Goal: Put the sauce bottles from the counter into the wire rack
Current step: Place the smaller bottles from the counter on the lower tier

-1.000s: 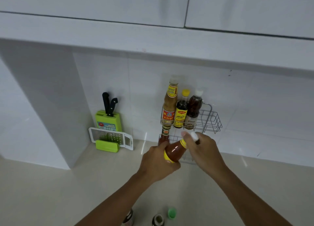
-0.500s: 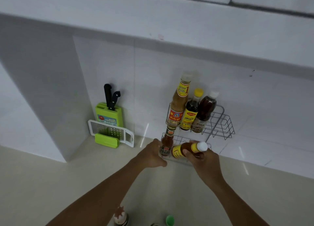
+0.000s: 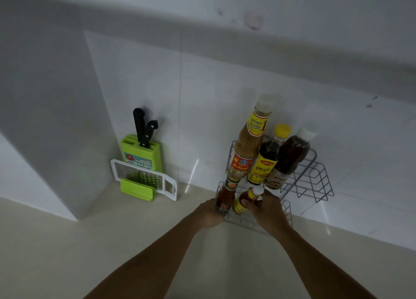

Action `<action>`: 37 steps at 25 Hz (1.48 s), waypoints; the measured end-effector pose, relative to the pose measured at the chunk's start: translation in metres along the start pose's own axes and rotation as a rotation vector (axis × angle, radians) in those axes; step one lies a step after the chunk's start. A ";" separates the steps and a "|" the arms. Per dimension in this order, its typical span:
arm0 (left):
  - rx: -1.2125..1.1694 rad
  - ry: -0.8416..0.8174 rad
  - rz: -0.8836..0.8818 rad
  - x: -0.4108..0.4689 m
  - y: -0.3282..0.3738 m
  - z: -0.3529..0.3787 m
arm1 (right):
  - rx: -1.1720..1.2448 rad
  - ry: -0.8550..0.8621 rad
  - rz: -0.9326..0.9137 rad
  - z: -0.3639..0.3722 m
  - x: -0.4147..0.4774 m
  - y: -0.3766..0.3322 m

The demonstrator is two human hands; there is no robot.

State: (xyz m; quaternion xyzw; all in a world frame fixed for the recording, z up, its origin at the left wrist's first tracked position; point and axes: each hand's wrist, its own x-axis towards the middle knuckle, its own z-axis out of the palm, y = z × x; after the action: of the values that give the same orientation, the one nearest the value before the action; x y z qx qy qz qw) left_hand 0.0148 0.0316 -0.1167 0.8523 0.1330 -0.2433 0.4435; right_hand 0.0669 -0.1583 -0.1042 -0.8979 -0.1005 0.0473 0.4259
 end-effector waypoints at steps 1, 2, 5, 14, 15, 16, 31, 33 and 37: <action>0.002 -0.001 0.015 0.001 -0.001 -0.001 | 0.002 -0.024 0.022 0.002 0.005 0.002; -0.005 -0.009 0.025 0.002 -0.003 -0.001 | -0.018 -0.053 0.035 0.003 0.010 0.004; -0.017 -0.020 0.038 0.000 -0.004 -0.002 | -0.070 -0.097 0.064 0.011 0.018 0.007; 0.034 0.004 -0.001 0.000 -0.005 0.003 | -0.089 -0.208 0.174 0.012 0.019 0.015; 0.062 0.005 -0.024 -0.002 -0.003 0.002 | -0.091 -0.215 0.180 0.012 0.017 0.017; 0.090 0.007 -0.049 -0.007 0.001 -0.001 | -0.109 -0.217 0.181 0.011 0.012 0.019; 0.502 -0.151 0.185 -0.151 -0.010 0.058 | -0.331 -0.676 0.094 0.039 -0.187 0.049; 0.503 -0.206 0.150 -0.165 -0.042 0.079 | -0.449 -0.719 0.045 0.059 -0.213 0.060; 0.178 -0.203 0.093 -0.178 -0.120 0.116 | -0.530 -0.443 0.003 0.080 -0.248 0.074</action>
State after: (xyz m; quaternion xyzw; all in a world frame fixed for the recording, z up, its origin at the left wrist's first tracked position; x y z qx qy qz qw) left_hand -0.2233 0.0030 -0.1617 0.8644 0.0258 -0.3186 0.3882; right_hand -0.1783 -0.1984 -0.2122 -0.9454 -0.1981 0.2142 0.1455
